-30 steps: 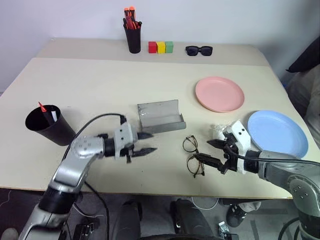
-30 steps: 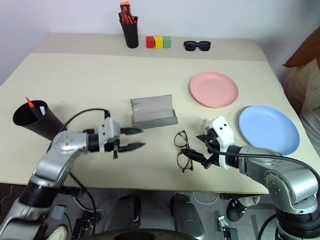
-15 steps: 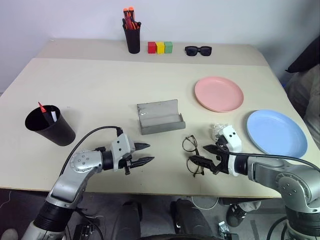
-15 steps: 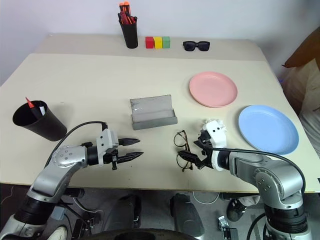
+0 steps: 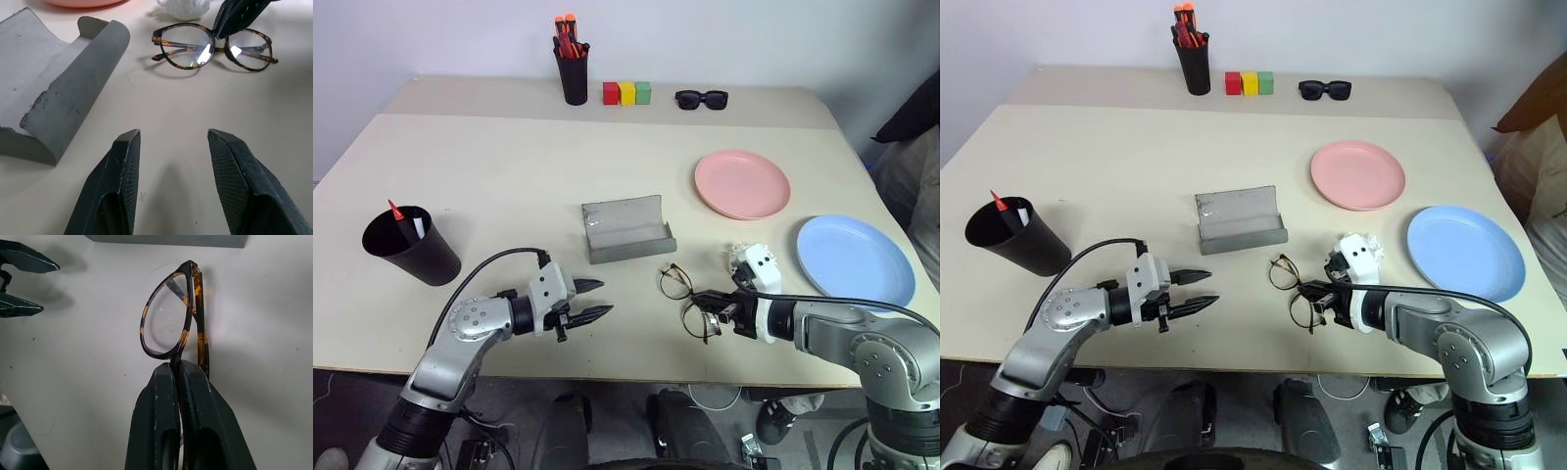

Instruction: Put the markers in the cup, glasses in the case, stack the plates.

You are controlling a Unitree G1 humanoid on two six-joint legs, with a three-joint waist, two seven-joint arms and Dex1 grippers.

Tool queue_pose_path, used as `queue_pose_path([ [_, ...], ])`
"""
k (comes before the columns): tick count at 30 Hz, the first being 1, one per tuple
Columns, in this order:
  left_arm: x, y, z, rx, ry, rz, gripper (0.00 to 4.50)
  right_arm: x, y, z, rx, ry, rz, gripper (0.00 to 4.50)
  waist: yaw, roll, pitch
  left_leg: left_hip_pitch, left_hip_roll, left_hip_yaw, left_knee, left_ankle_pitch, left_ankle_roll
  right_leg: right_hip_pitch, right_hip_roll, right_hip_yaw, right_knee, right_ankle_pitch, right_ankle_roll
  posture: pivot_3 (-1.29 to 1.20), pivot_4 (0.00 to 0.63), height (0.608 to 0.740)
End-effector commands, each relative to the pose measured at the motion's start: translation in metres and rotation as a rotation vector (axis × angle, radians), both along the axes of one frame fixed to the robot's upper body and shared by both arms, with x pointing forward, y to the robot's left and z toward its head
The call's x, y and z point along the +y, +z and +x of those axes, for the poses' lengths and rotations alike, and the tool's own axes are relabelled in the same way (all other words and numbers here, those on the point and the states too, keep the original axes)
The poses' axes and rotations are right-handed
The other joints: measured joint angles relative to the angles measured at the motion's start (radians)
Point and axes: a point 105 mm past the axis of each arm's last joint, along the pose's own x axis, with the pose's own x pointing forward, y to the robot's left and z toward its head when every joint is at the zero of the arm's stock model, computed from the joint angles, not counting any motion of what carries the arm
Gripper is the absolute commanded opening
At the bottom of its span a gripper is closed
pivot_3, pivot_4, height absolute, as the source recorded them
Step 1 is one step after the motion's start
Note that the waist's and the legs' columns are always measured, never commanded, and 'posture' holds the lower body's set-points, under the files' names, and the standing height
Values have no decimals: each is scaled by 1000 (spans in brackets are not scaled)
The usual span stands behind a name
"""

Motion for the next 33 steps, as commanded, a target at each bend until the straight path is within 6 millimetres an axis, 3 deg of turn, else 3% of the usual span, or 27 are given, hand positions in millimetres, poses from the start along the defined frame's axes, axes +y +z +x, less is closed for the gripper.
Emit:
queue_pose_path([
  [1, 11, 6, 8, -46, 83, -43, 2217, 8, 37, 14, -219, 82, -74, 24, -3, 0, 0, 0, 0, 1, 0, 0, 0, -1, 0, 1, 0, 0, 0, 0, 150, 740],
  [3, 18, 9, 15, -74, 160, -84, 2217, 26, 64, 21, -407, 218, -162, 24, -11, 3, 1, 0, 0, 1, 0, 0, 0, -1, 0, 1, 0, -1, -1, 0, 150, 740],
  [6, 22, 12, 21, -75, 222, -134, 2217, 48, 88, 29, -609, 379, -253, 24, -22, 2, 1, 0, 0, 1, -1, 0, 0, -2, 0, 1, 0, 0, 0, 0, 150, 740],
  [11, 23, 15, 24, -87, 263, -148, 2217, 78, 105, 45, -835, 638, -352, 24, -23, 3, 1, 0, 0, 1, -2, -1, 1, -2, 0, 0, 0, 0, 1, 0, 150, 740],
  [16, 21, 19, 21, -91, 278, -149, 2217, 104, 108, 88, -919, 745, -385, 24, -25, 3, 1, 0, 0, 2, -1, -1, 1, -2, 0, 1, 0, 0, 0, 0, 150, 740],
  [19, 23, 24, 17, -92, 297, -154, 2217, 109, 100, 105, -915, 783, -393, 24, -22, 2, 1, 0, 0, 2, -1, -1, 1, -2, 0, 0, 0, 0, 0, 0, 150, 740],
  [25, 29, 32, 9, -97, 344, -158, 2217, 110, 77, 104, -822, 936, -368, 24, -22, 3, 2, -1, 0, 3, -1, -1, 2, -2, -2, 0, 0, 1, 1, 0, 150, 740],
  [33, 36, 33, 5, -99, 375, -153, 2217, 103, 62, 106, -726, 972, -352, 24, -24, 3, 2, 1, 0, 3, -1, -1, 2, -2, -2, 0, 3, 1, 0, 0, 150, 740],
])
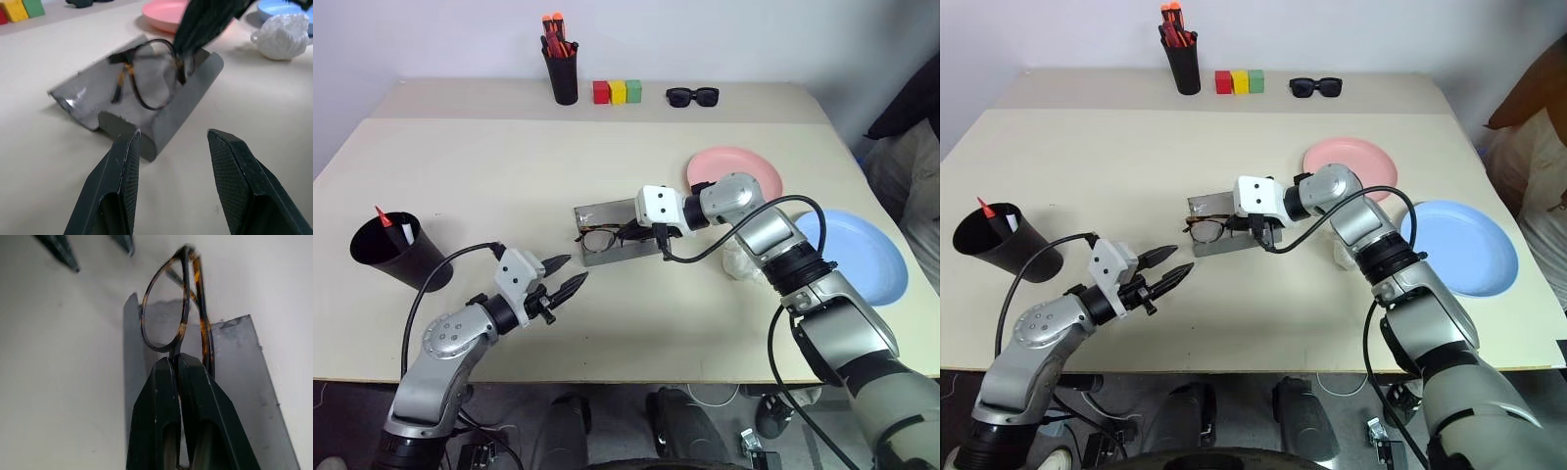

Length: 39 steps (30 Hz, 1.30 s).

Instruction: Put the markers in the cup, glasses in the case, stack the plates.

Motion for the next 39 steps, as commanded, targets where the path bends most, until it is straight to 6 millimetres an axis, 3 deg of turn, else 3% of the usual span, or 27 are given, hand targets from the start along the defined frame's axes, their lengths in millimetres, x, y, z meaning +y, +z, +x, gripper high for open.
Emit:
queue_pose_path([
  [1, 2, 12, -1, -47, 3, 3, 2217, 2, 13, 0, -18, 31, 11, 24, 0, 0, 0, 0, 0, 0, 0, 0, 0, 0, 0, 0, 0, 0, 0, 0, 150, 740],
  [2, 3, 12, -1, -47, 6, 4, 2217, 2, 13, 0, -10, 29, 16, 665, 0, 0, 0, 0, 0, 0, 0, 0, 0, 0, 0, 0, 0, 0, 0, 0, 150, 740],
  [3, 4, 12, -1, -48, 8, 5, 2217, 2, 13, 1, -4, 21, 24, 960, 0, 0, 0, 0, 0, 0, 0, 0, 0, 0, 0, 0, 0, 0, 0, 0, 150, 740],
  [8, 4, 10, 1, -52, 13, 8, 2217, 5, 27, 12, -52, -44, 105, 3498, 0, 0, 0, 0, 0, 0, 0, 0, 0, 0, 0, 0, 0, 0, 0, 0, 150, 740],
  [12, 5, 8, 4, -56, 15, 14, 2217, 3, 33, 17, -85, -83, 131, 3498, 1, 0, 0, 0, 0, 0, 0, 0, 0, 0, 0, 0, 0, 0, 0, 0, 150, 740],
  [25, 5, 18, 25, -63, 58, -14, 2217, -4, 32, 7, -64, -193, 230, 3498, 0, 0, 0, 0, 0, 0, 0, 0, 0, 0, 0, 0, 0, 0, 0, 0, 150, 740],
  [27, 4, 18, 25, -59, 53, -8, 2217, -5, 29, 8, -55, -210, 215, 2689, -1, 0, 0, 0, 0, 0, 0, 0, 0, 0, 0, 0, 0, 0, 0, 0, 150, 740],
  [32, 9, 6, 18, -38, 23, 107, 2217, 1, 22, 13, -42, -246, 157, 176, 0, 0, 0, 0, 0, 0, 0, 0, 0, -1, 1, 0, 1, 0, 0, 0, 150, 740],
  [39, 16, 5, 11, -28, 42, 132, 2217, 16, 10, 15, -29, -258, 106, 176, 1, 0, 0, -1, 0, 1, -1, 0, 0, -2, 0, 1, 1, 0, 0, 0, 150, 740],
])
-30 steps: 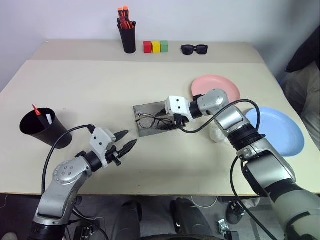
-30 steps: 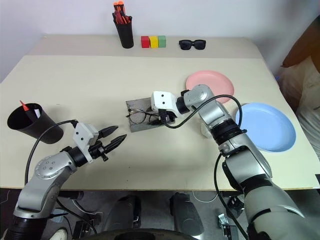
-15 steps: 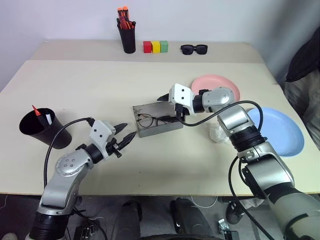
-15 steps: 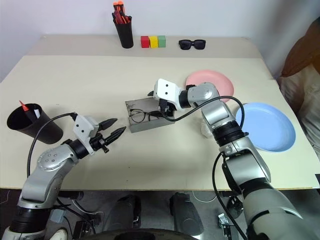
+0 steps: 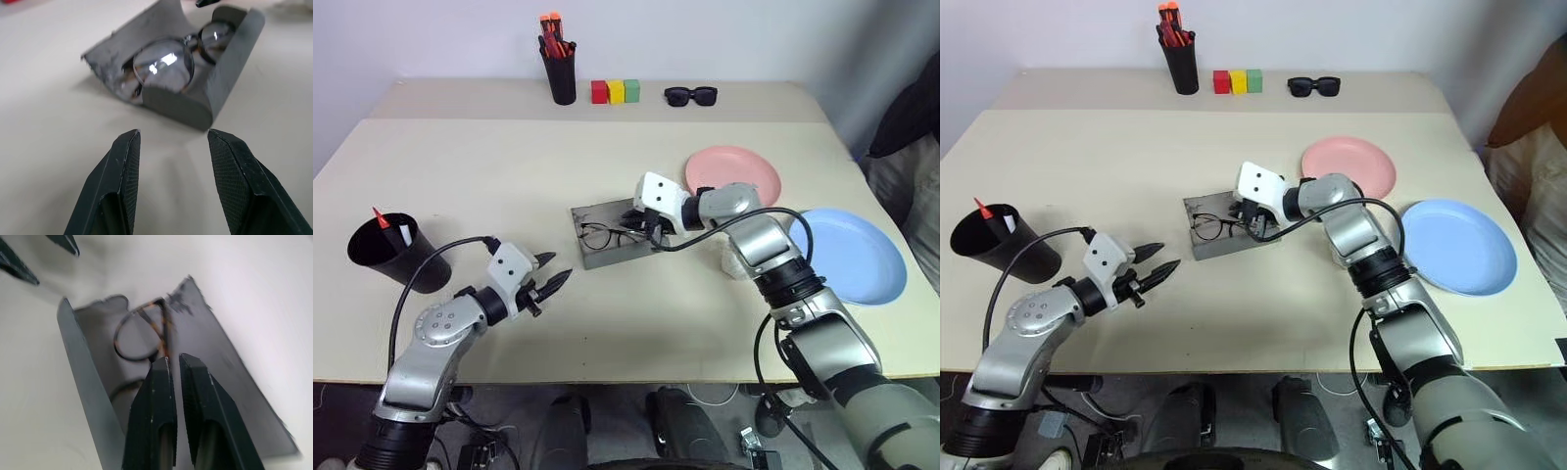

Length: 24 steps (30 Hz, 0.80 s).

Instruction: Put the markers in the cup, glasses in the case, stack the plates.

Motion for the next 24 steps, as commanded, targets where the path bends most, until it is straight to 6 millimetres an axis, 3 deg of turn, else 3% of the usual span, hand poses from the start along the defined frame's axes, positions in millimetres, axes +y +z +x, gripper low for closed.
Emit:
queue_pose_path([
  [1, -2, 12, -5, -49, -9, -1, 2217, 7, 10, 5, -44, -10, -7, 176, 1, 0, 0, 0, 0, 0, 0, 0, 0, 0, 0, 0, 0, 0, 0, 0, 150, 740],
  [8, 1, 7, -9, -43, 7, -9, 2217, 5, 6, 6, -6, -23, -31, 176, 0, 0, 0, 0, 0, 1, 0, 0, 0, 0, 0, 0, 0, 0, 0, 0, 150, 740],
  [11, 3, 4, -10, -41, 12, -9, 2217, 6, 5, 4, 1, -19, -37, 999, -1, 0, 0, 0, 0, 1, 0, 0, 0, -1, 0, 0, 0, 0, 0, 0, 150, 740],
  [15, 4, 2, -10, -41, 16, -9, 2217, 8, 7, 3, -2, -28, -32, 2914, -1, 0, 0, 0, 0, 1, 0, 0, 0, 0, 0, 0, 0, 0, 0, 0, 150, 740],
  [24, 3, -4, -10, -36, 14, -5, 2217, 12, 6, 3, 45, -89, -38, 2914, -1, 0, 0, 0, 0, 1, 0, 0, 0, -1, 0, 0, 0, 0, 0, 0, 150, 740],
])
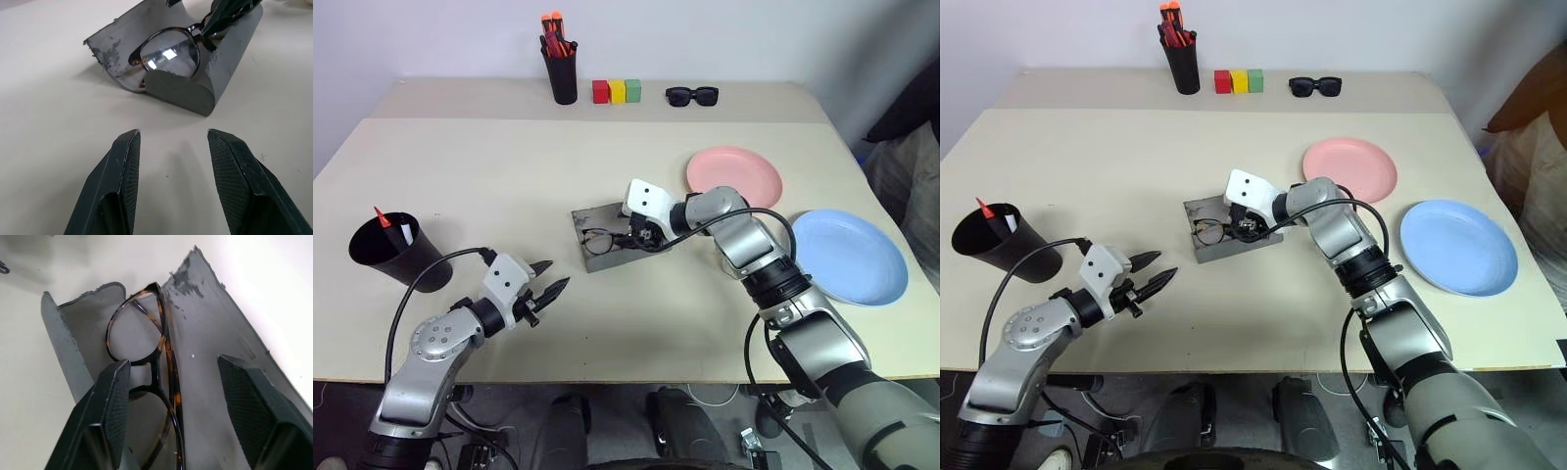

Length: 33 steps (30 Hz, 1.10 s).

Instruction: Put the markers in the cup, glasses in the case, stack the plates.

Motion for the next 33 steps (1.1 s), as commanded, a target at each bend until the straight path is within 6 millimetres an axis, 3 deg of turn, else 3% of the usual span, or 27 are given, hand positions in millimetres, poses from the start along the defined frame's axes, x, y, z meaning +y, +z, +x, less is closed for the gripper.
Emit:
queue_pose_path([
  [1, -2, 4, -1, -29, -5, 3, 2217, 9, 15, -1, -43, 5, 1, 2914, 0, 0, 0, 0, 0, 0, 0, 0, 0, 0, 0, 0, 0, 0, 0, 0, 150, 740],
  [5, -4, 4, -1, -30, -8, 1, 2217, 8, 11, -3, -41, 10, -28, 2914, 0, 0, 0, 0, 0, 0, 0, 0, 0, 0, 0, 0, 0, 0, 0, 0, 150, 740],
  [6, -4, 4, -1, -30, -8, 1, 2217, 8, 10, -3, -44, 16, -38, 2675, 0, 0, 0, 0, 0, 0, 0, 0, 0, 0, 0, 0, 0, 0, 0, 0, 150, 740],
  [8, -4, 4, -1, -31, -7, 1, 2217, 8, 8, -4, -48, 22, -47, 2093, 0, 0, 0, 0, 0, 0, 0, 0, 0, 0, 0, 0, 0, 0, 0, 0, 150, 740],
  [12, -6, 9, -1, -38, -8, 1, 2217, 9, 8, -5, -61, 34, -62, 94, 0, 0, 0, 0, 0, 0, 0, 0, 0, 0, 0, 0, 0, 0, 0, 0, 150, 740],
  [21, -12, 21, 0, -46, -9, 2, 2217, 11, 20, -7, -133, 83, -77, 38, 0, 0, 0, 0, 0, 0, 0, 0, 0, 0, 0, 0, 0, 0, 0, 0, 150, 740],
  [27, -12, 23, 0, -44, -9, 4, 2217, 10, 37, -12, -288, 214, -152, 38, 0, 0, 0, 0, 0, 0, 0, 0, 0, 0, 0, 0, 0, 0, 0, 0, 150, 740],
  [33, -12, 22, 1, -44, -9, 4, 2217, 5, 31, -9, -328, 245, -194, 38, 0, 0, 0, 0, 0, 0, 0, 0, 0, 0, 0, 0, 0, 0, 0, 0, 150, 740],
])
